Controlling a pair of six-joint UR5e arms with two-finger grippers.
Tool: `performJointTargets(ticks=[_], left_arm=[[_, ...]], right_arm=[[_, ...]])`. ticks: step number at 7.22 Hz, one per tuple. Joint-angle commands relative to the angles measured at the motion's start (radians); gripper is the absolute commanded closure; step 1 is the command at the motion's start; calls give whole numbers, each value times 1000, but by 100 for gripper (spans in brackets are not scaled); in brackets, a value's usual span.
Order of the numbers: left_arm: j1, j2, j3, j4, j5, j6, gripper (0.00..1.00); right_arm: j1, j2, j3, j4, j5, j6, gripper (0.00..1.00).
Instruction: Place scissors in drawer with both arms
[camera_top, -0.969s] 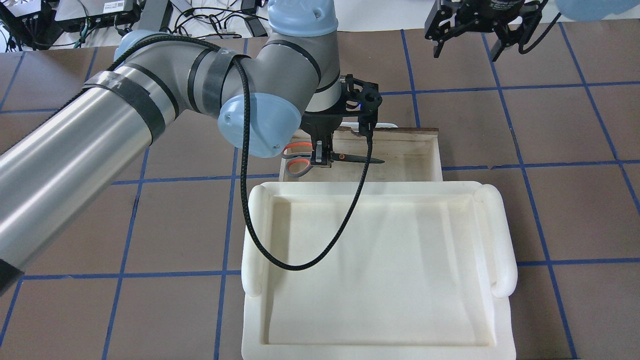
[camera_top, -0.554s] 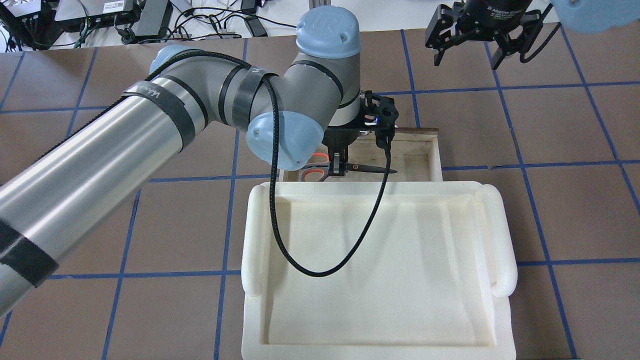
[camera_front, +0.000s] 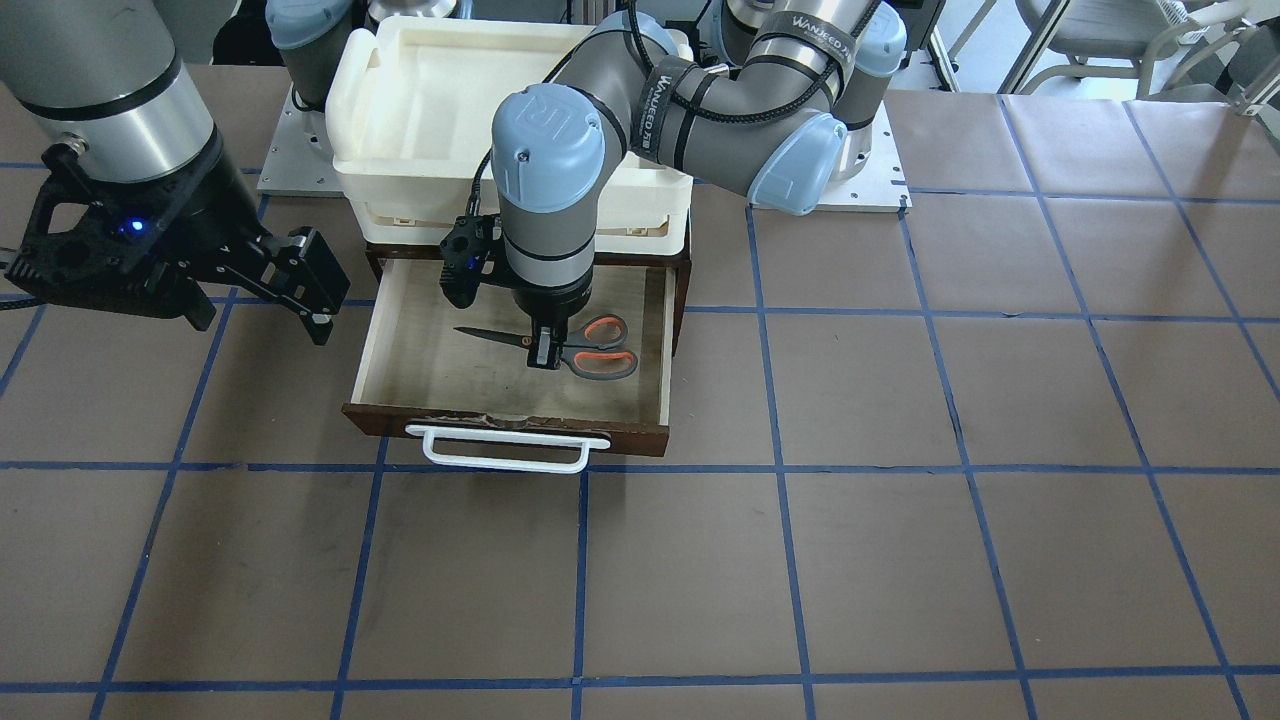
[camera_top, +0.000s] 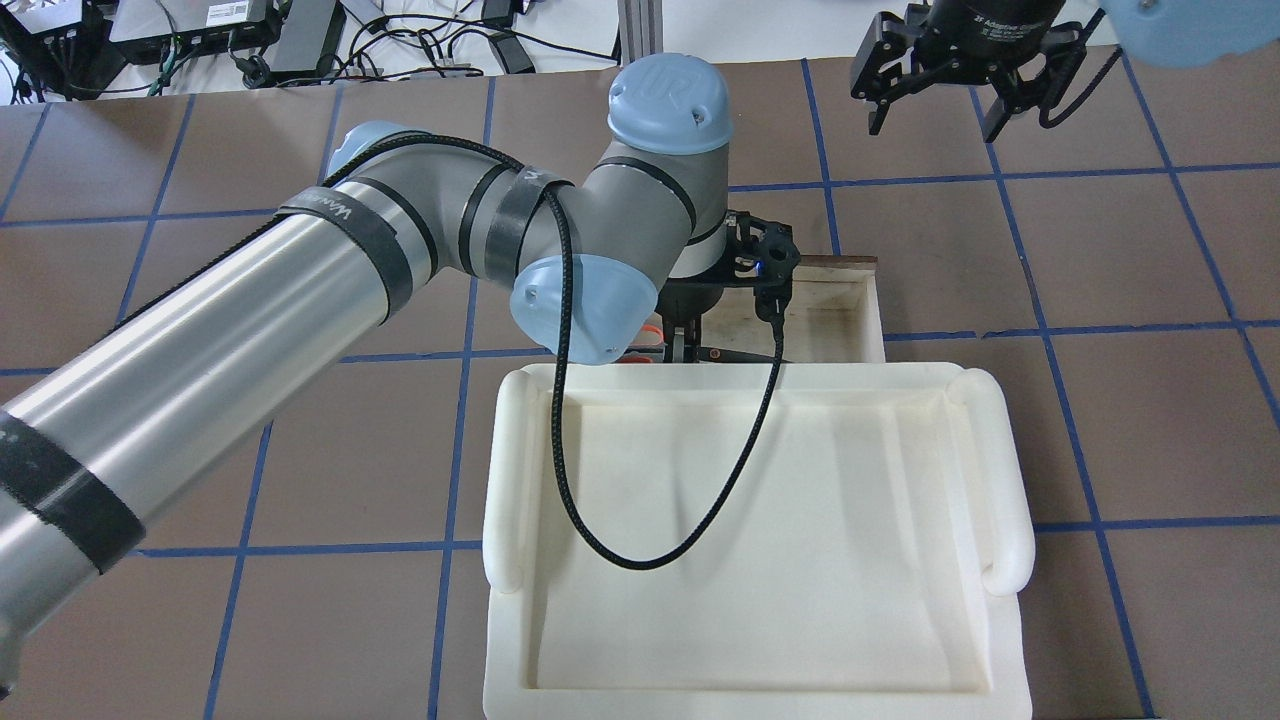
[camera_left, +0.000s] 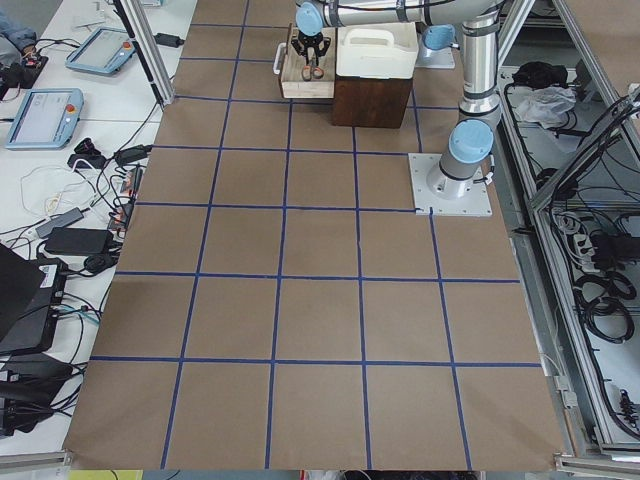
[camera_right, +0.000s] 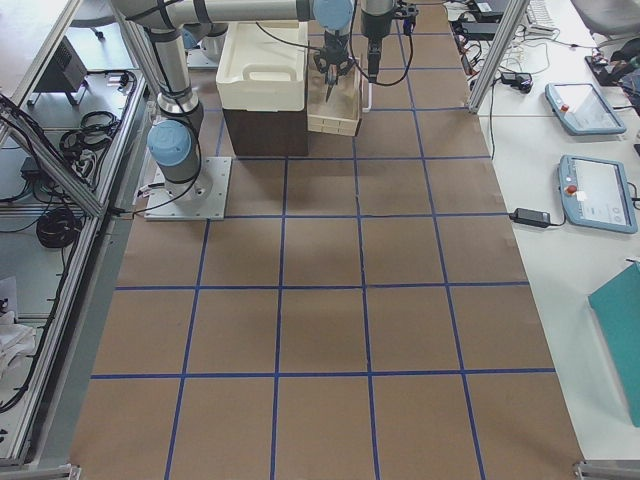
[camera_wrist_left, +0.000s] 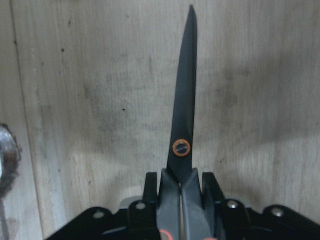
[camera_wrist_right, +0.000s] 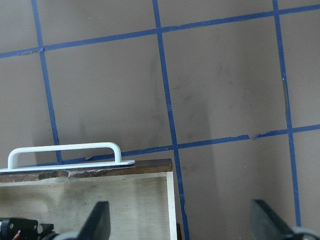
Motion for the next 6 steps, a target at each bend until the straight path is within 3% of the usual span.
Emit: performJointTargets(ticks=[1,2,3,4,5,6], left_arm=[[-1,-1,-25,17,-1,-1,100],[-1,-3,-26,17,-1,-4,95],[-1,-6,-28,17,-3,-4,77],[-1,-4,-28,21,-3,-10,43],[-1,-4,-26,27,-4,-11,29],[-1,-4,-26,26,-29,-12,26]], right_arm=[[2,0,0,1,1,0,0],[0,0,2,1,3,0,0],[0,0,2,1,1,0,0],[0,0,2,1,4,0,0],[0,-7,2,1,0,0,0],[2,-8,2,1,3,0,0]])
